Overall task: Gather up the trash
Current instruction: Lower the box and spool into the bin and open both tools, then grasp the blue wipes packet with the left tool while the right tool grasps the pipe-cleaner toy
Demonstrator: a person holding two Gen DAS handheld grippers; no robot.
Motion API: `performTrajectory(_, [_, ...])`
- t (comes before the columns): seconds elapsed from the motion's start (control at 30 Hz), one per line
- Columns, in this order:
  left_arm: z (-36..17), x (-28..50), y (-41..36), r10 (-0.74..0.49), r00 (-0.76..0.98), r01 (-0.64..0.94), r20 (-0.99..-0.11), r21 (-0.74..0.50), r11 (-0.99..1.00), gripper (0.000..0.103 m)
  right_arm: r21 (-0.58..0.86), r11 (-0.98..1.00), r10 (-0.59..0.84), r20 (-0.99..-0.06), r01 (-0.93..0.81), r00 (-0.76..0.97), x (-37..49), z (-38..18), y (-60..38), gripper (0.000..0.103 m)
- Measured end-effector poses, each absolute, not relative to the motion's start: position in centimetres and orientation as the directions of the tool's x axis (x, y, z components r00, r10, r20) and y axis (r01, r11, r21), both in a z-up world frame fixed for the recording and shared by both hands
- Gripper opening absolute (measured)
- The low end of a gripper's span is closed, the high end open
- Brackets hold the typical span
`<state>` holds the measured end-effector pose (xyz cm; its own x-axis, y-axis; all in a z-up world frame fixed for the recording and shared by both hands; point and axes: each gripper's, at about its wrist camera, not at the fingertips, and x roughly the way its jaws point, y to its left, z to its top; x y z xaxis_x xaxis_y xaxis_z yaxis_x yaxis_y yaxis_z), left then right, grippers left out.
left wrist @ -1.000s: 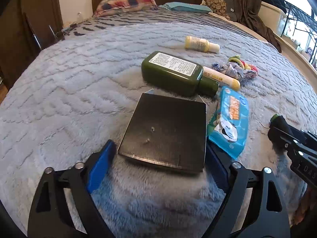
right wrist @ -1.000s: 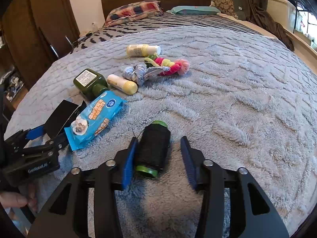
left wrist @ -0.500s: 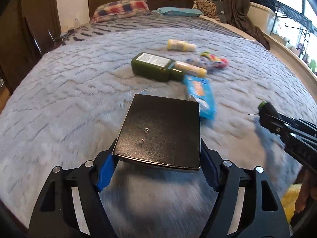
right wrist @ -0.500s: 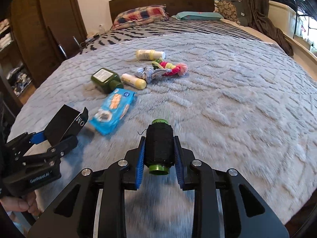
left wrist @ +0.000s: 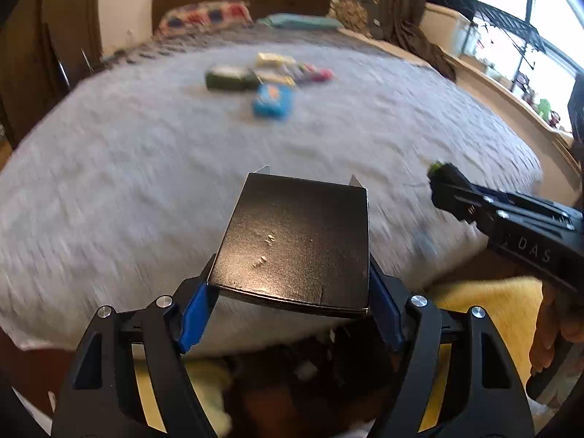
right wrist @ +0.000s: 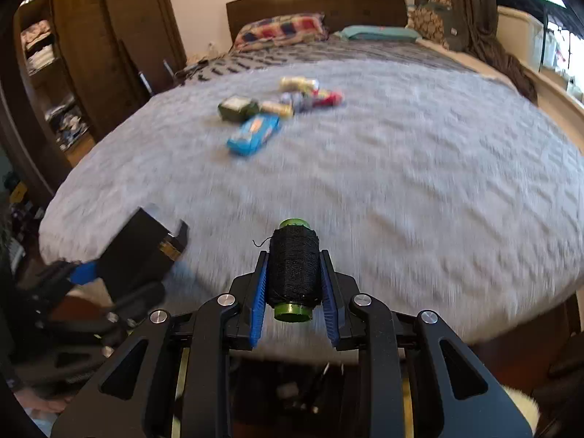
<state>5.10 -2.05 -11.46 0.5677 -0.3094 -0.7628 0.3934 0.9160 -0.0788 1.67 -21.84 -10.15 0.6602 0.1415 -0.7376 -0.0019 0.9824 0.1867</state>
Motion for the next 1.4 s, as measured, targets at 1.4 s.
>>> performTrajectory(1.4, [-30.3, 2.4, -4.3, -0.214, 0.173, 0.362, -0.961, -0.141, 0.922, 0.084, 0.257, 0.963, 0.218, -0.921, 0.083, 0.322, 0.3, -26.1, -22.3, 0.052])
